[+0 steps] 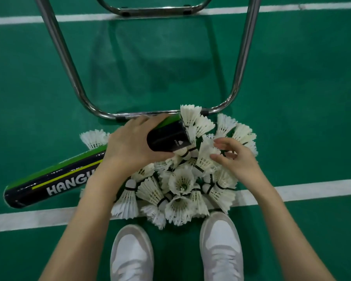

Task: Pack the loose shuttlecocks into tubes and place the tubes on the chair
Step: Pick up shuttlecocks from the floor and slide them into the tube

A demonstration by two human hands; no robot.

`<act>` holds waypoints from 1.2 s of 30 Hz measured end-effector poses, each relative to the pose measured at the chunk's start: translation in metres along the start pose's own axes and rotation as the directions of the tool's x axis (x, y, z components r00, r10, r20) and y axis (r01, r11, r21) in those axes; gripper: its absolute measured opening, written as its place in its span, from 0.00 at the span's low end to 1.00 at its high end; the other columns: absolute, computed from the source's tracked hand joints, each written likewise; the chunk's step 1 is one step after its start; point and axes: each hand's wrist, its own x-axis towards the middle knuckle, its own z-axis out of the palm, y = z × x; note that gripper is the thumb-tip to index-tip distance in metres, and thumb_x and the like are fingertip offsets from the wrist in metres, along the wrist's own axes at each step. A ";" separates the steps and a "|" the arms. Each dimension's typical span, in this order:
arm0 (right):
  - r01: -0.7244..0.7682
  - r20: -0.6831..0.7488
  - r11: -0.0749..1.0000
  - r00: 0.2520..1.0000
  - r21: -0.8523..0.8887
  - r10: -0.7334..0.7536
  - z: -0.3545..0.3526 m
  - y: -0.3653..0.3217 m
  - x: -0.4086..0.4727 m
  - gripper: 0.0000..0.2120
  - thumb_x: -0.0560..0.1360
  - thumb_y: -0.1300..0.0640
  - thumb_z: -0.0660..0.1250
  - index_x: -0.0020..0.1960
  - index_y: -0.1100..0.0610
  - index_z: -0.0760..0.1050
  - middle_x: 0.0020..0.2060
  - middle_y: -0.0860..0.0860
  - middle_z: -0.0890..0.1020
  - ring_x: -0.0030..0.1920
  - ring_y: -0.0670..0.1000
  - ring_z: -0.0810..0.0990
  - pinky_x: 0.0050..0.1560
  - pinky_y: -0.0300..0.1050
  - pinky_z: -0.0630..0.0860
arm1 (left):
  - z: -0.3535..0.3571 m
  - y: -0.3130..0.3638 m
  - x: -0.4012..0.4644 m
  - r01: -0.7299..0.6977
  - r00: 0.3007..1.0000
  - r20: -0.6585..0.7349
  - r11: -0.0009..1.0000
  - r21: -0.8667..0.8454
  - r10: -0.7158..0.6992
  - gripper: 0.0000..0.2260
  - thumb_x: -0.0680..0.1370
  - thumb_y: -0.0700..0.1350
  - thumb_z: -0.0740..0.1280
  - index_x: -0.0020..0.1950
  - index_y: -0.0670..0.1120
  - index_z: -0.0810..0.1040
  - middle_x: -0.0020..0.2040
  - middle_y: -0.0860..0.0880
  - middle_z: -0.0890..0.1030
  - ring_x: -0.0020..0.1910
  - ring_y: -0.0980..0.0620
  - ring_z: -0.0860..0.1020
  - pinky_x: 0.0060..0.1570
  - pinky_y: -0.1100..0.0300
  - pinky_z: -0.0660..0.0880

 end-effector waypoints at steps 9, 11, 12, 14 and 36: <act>-0.059 -0.026 0.989 0.998 -0.134 0.056 0.008 0.004 0.003 0.09 0.72 0.55 0.71 0.52 0.50 0.79 0.43 0.46 0.79 0.44 0.46 0.75 0.46 0.40 0.70 | 0.008 -0.002 -0.006 0.036 0.999 0.011 0.996 -0.080 -0.036 0.37 0.67 0.64 0.70 0.71 0.65 0.56 0.60 0.58 0.71 0.59 0.54 0.68 0.48 0.61 0.64; -0.052 -0.024 0.990 0.998 -0.132 0.050 0.008 0.004 0.004 0.08 0.72 0.56 0.71 0.51 0.51 0.79 0.39 0.48 0.77 0.40 0.47 0.73 0.43 0.40 0.70 | 0.010 0.000 -0.009 0.026 0.999 0.021 0.997 -0.077 -0.025 0.37 0.67 0.64 0.70 0.71 0.65 0.57 0.60 0.58 0.71 0.59 0.54 0.68 0.47 0.61 0.63; -0.053 -0.020 0.992 0.999 -0.114 0.051 0.008 0.003 0.004 0.07 0.73 0.57 0.71 0.51 0.52 0.79 0.37 0.49 0.75 0.37 0.47 0.72 0.41 0.39 0.70 | 0.011 -0.001 -0.010 0.024 1.000 0.019 0.997 -0.076 -0.023 0.36 0.67 0.63 0.70 0.71 0.65 0.57 0.60 0.58 0.71 0.59 0.54 0.68 0.47 0.61 0.63; -0.058 -0.008 0.996 0.998 -0.063 0.057 0.006 0.002 0.003 0.06 0.73 0.58 0.71 0.49 0.53 0.79 0.33 0.47 0.73 0.33 0.44 0.70 0.37 0.37 0.69 | 0.012 -0.004 -0.014 0.024 1.000 0.007 0.997 -0.077 -0.023 0.37 0.67 0.63 0.71 0.71 0.64 0.58 0.59 0.58 0.71 0.58 0.54 0.68 0.47 0.61 0.63; 0.001 -0.004 0.890 1.000 0.455 0.001 0.023 -0.058 -0.031 0.07 0.71 0.57 0.69 0.48 0.48 0.76 0.38 0.46 0.82 0.41 0.37 0.80 0.42 0.26 0.72 | 0.036 -0.006 -0.018 -0.106 0.986 -0.134 0.992 -0.062 0.097 0.36 0.63 0.62 0.73 0.69 0.59 0.67 0.58 0.54 0.76 0.55 0.51 0.73 0.50 0.56 0.70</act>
